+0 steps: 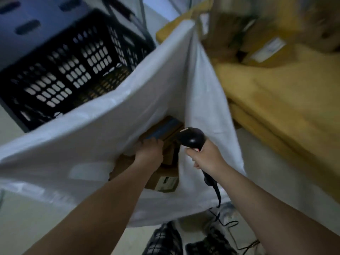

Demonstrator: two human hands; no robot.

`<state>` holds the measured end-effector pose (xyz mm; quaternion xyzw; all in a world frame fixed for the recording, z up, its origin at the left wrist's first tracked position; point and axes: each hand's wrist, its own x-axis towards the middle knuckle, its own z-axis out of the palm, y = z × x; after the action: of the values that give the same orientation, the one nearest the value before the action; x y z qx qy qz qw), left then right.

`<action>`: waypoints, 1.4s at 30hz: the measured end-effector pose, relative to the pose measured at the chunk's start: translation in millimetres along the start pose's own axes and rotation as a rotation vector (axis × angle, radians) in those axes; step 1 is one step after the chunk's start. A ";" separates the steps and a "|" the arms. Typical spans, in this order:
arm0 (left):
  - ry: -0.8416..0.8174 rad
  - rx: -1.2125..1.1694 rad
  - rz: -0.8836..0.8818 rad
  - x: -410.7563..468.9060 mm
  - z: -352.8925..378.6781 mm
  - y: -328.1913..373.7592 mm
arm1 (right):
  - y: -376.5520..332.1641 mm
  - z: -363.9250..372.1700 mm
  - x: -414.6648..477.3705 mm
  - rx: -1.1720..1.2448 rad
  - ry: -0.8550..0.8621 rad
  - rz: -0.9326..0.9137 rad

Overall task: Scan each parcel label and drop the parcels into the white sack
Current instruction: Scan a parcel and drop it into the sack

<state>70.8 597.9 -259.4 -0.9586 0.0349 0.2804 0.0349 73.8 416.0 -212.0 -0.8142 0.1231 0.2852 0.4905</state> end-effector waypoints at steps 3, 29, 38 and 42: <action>0.113 -0.006 0.094 -23.7 -51.1 19.8 | -23.3 -43.5 -29.3 0.039 0.124 -0.044; 0.460 -0.198 -0.103 30.2 -333.9 141.0 | -117.6 -263.7 -42.7 0.474 0.514 -0.298; 0.425 -0.343 -0.233 46.6 -334.9 149.9 | -103.8 -288.5 -9.4 0.457 0.428 -0.205; 0.572 -0.414 -0.163 32.5 -336.7 146.1 | -101.1 -288.0 -6.2 0.460 0.426 -0.176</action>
<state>265.8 421.9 -0.9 -0.9847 -0.0910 -0.0015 -0.1488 216.4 214.7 -32.1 -0.7309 0.2131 0.0296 0.6477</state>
